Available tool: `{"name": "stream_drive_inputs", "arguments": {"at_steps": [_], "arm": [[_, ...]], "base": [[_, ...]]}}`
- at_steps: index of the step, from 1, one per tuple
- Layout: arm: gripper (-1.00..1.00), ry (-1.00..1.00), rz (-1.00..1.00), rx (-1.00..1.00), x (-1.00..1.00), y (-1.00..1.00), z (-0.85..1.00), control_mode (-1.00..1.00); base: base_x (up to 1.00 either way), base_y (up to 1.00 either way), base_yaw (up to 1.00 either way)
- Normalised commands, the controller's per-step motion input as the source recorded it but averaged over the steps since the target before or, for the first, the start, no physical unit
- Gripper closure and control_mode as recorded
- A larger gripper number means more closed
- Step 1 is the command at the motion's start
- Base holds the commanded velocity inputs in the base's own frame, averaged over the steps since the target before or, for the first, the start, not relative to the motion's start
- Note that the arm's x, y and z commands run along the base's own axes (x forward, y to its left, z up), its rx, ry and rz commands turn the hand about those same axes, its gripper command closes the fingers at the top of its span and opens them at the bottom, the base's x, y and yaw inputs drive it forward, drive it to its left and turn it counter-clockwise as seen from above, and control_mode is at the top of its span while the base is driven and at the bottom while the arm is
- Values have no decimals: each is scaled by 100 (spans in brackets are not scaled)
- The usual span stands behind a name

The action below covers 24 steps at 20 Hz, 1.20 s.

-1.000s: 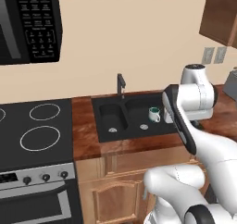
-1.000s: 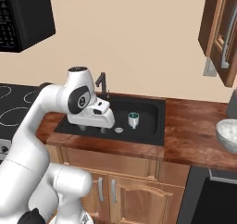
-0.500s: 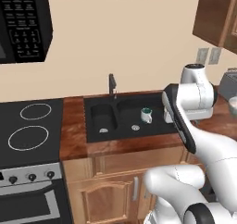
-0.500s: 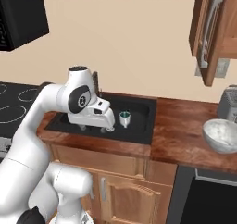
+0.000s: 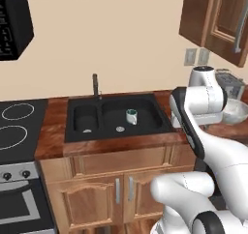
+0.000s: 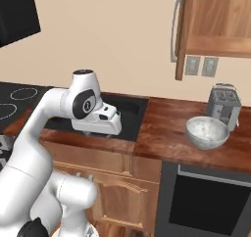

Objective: Pick the mug and place it in the sink. Pick the bowl and place it in the open cabinet and then close the cabinet.

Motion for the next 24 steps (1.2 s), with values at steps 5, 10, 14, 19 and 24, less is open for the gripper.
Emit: {"name": "stream_drive_inputs", "arguments": {"at_steps": [5,10,14,19,24], "arm": [[-100,0,0,0,0,0,0,100],[-100,0,0,0,0,0,0,100],[-100,0,0,0,0,0,0,100],[-100,0,0,0,0,0,0,100],[-100,0,0,0,0,0,0,100]], "base": [[-37,-57,0],[-47,-83,-4],[-31,-72,0],[-16,-62,0],[3,-33,0]]}}
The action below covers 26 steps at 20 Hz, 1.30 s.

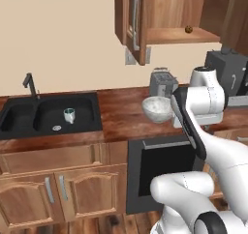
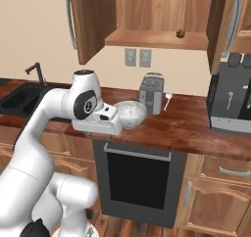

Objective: Pick the mug and place it in the sink. Pick the bowl and place it in the open cabinet and then close the cabinet.

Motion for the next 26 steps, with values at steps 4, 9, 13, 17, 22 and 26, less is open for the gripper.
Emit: {"name": "stream_drive_inputs", "arguments": {"at_steps": [4,9,13,17,22,26], "arm": [[-100,0,0,0,0,0,0,100],[-100,0,0,0,0,0,0,100],[-100,0,0,0,0,0,0,100],[-100,0,0,0,0,0,0,100],[-100,0,0,0,0,0,0,100],[-100,0,0,0,0,0,0,100]], "base": [[21,-29,3],[40,-65,2],[74,-58,4],[47,-11,3],[49,0,0],[73,-4,0]]}}
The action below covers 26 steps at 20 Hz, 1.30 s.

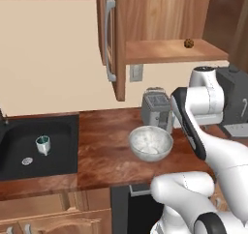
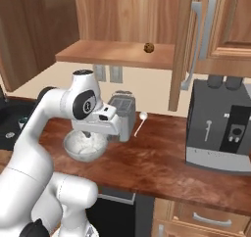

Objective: Pick the mug and place it in the sink. Pick the bowl and place it in the open cabinet and then close the cabinet.

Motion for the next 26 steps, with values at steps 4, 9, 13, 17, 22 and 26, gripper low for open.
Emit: {"name": "stream_drive_inputs", "arguments": {"at_steps": [4,9,13,17,22,26], "arm": [[-100,0,0,0,0,0,0,100],[-100,0,0,0,0,0,0,100],[-100,0,0,0,0,0,0,100],[-100,0,0,0,0,0,0,100],[-100,-1,0,0,1,0,-4,-100],[-100,-7,-11,4,13,9,-34,-100]], "base": [[32,-16,5],[3,-2,4],[0,-1,4],[0,0,0],[0,0,0],[0,0,0]]}}
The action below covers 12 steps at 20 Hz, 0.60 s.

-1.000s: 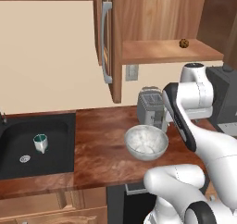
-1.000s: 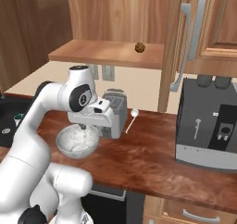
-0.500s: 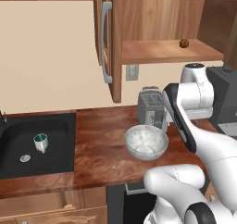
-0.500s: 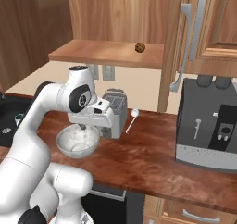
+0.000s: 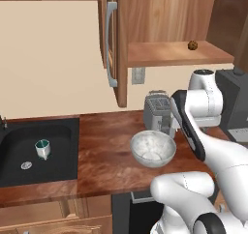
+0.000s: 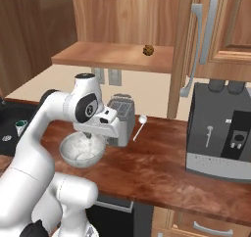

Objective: Pick the mug and place it in the sink. Pick the bowl and place it in the open cabinet and then close the cabinet.

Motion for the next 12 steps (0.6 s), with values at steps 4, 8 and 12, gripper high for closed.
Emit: {"name": "stream_drive_inputs", "arguments": {"at_steps": [4,8,12], "arm": [[-100,-5,-31,5,27,31,-44,-100],[-100,0,-24,12,39,23,-14,-100],[-100,0,-13,6,23,7,-6,-100]], "base": [[0,0,0],[0,0,0],[0,0,0]]}}
